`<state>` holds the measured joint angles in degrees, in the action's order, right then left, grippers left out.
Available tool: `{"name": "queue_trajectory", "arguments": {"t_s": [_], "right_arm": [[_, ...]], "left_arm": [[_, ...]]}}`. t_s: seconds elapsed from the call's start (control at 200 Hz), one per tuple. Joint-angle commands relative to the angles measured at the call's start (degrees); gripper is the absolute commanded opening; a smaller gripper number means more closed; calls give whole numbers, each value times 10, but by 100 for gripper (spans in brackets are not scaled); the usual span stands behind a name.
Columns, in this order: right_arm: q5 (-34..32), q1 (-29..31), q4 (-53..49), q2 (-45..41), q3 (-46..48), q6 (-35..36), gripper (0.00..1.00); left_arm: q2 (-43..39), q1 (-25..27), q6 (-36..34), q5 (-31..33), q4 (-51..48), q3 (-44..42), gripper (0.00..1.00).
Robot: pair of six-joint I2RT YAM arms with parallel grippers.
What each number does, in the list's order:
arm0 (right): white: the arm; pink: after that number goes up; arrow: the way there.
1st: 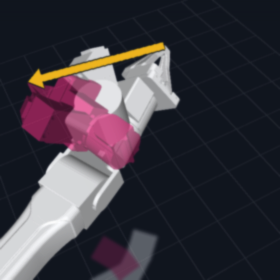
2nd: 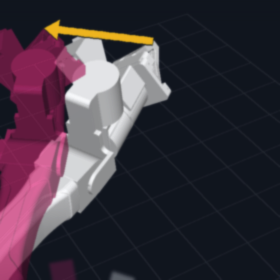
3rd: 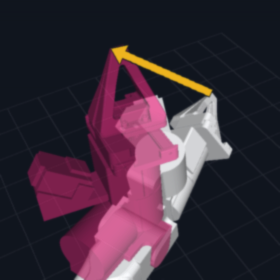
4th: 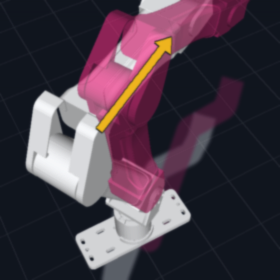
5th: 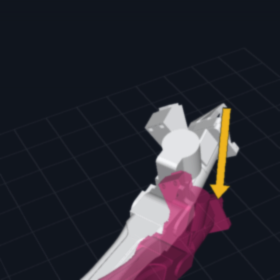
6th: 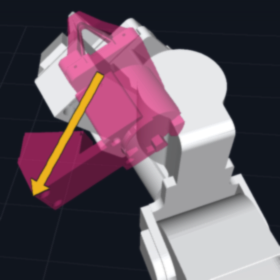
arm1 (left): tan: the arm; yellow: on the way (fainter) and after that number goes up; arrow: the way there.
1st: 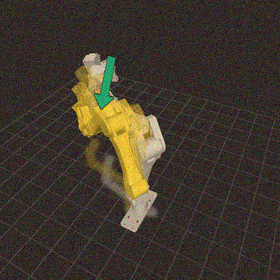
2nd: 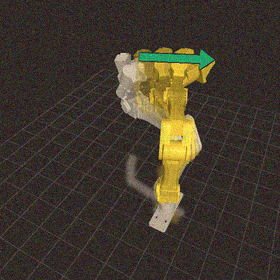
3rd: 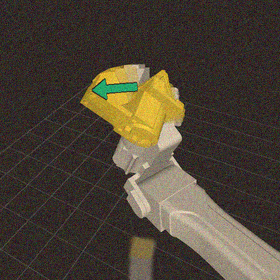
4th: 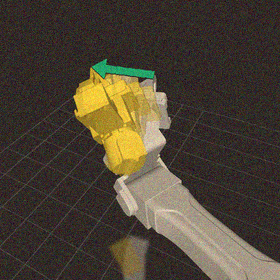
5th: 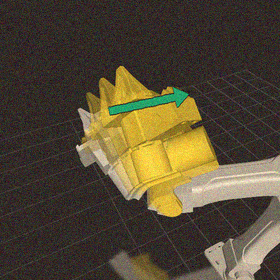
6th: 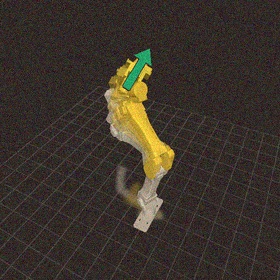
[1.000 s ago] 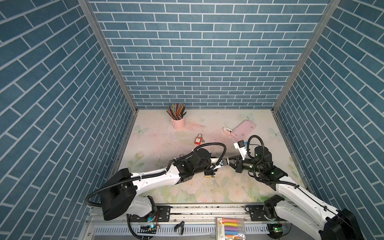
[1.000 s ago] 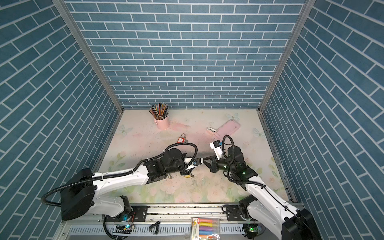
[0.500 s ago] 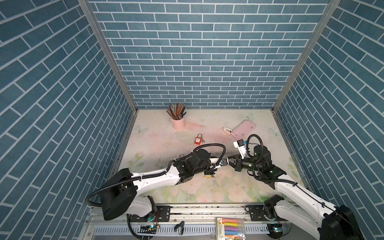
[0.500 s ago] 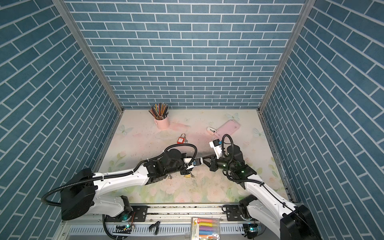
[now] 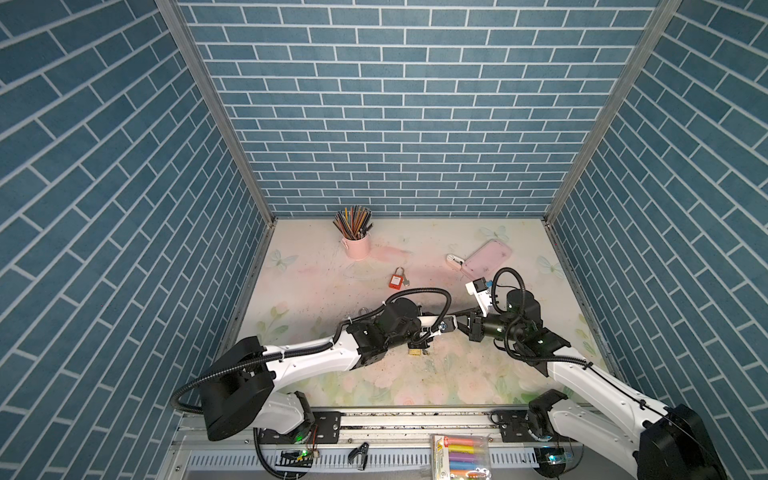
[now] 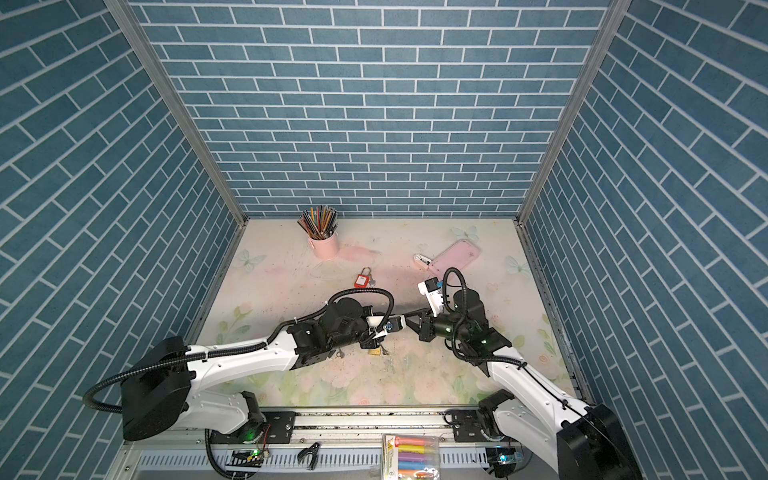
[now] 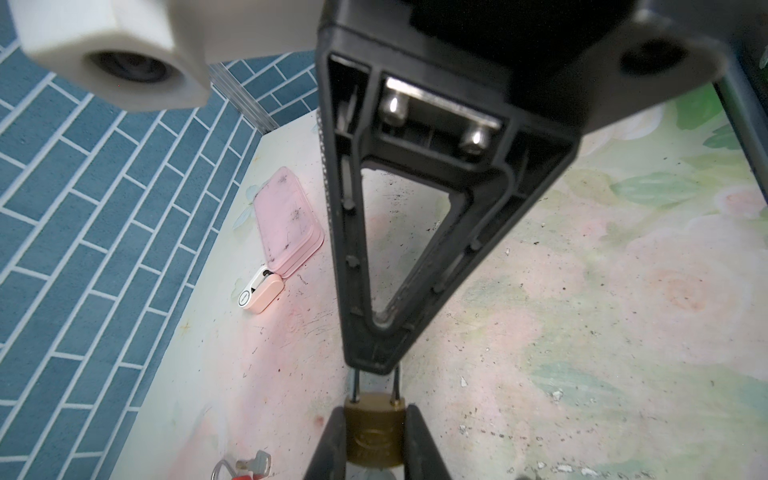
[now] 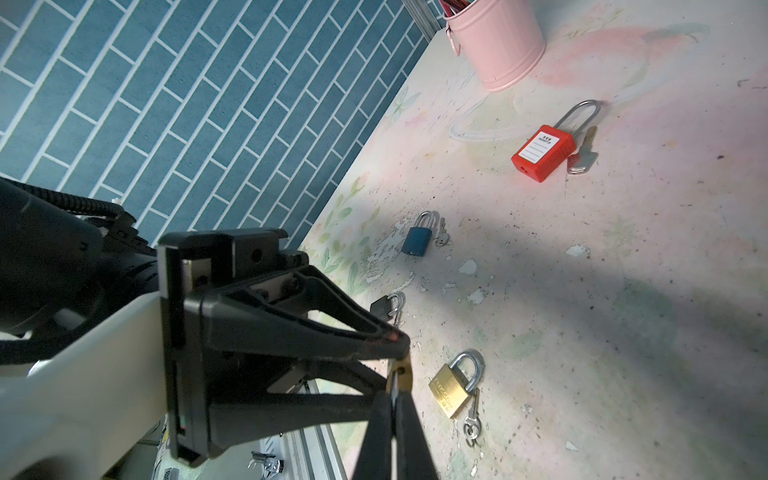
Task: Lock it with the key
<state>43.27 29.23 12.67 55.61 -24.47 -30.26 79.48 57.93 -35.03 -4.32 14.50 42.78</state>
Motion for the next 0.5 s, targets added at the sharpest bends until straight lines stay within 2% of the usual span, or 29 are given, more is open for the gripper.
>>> {"name": "queue_trajectory", "arguments": {"t_s": [0.0,0.225,0.495], "right_arm": [[61,13,-45,7,21,-19,0],[60,23,-31,10,30,-36,0],[58,36,-30,11,32,-39,0]], "left_arm": [[-15,-7,-12,-3,130,25,0],[-11,-8,-19,6,162,29,0],[-4,-14,-10,-20,171,44,0]]}}
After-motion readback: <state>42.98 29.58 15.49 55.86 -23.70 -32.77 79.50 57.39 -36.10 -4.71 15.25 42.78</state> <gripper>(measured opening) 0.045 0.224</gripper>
